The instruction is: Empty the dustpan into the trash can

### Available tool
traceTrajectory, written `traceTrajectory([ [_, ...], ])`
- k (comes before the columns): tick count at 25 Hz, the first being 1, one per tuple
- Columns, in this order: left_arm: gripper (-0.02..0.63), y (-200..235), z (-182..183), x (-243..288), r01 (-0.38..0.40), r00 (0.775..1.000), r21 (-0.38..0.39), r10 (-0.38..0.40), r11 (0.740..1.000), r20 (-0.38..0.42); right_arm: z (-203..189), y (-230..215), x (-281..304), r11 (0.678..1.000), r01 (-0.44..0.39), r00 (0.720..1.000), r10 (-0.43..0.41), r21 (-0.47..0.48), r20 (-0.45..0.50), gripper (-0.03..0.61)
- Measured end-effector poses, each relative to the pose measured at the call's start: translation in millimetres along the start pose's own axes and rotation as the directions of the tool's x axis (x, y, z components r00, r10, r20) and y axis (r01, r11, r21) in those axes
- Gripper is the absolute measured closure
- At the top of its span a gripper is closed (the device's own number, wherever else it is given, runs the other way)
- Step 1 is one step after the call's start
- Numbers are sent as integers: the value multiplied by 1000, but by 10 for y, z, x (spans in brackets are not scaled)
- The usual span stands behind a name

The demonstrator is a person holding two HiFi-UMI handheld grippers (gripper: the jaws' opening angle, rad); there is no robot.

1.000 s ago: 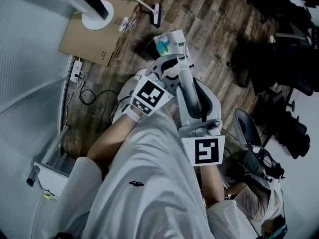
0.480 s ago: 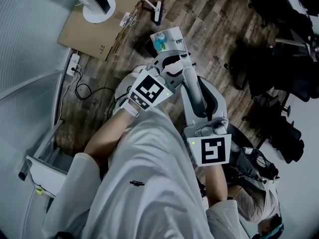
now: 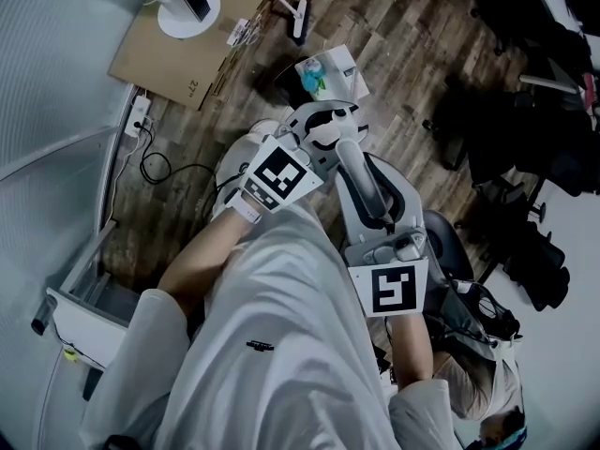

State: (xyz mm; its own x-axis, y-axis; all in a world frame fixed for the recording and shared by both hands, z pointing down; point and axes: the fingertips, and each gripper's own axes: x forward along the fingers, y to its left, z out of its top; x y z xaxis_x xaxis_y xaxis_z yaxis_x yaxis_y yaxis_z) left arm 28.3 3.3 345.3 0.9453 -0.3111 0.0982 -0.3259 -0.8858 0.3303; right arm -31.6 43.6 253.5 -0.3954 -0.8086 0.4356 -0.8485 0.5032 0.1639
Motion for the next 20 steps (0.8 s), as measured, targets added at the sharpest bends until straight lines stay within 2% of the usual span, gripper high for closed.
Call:
traceTrajectory([
  [5,488,59,-184,-96,-14,1000,-31,14,999,-5,-181,171,67,999,-48,999,47,-17,-25,440],
  [20,485,160,-267,-405,-59,998,-26,58,998,-19,-193,485,141,966,-211,977,204,-150,-61,440],
])
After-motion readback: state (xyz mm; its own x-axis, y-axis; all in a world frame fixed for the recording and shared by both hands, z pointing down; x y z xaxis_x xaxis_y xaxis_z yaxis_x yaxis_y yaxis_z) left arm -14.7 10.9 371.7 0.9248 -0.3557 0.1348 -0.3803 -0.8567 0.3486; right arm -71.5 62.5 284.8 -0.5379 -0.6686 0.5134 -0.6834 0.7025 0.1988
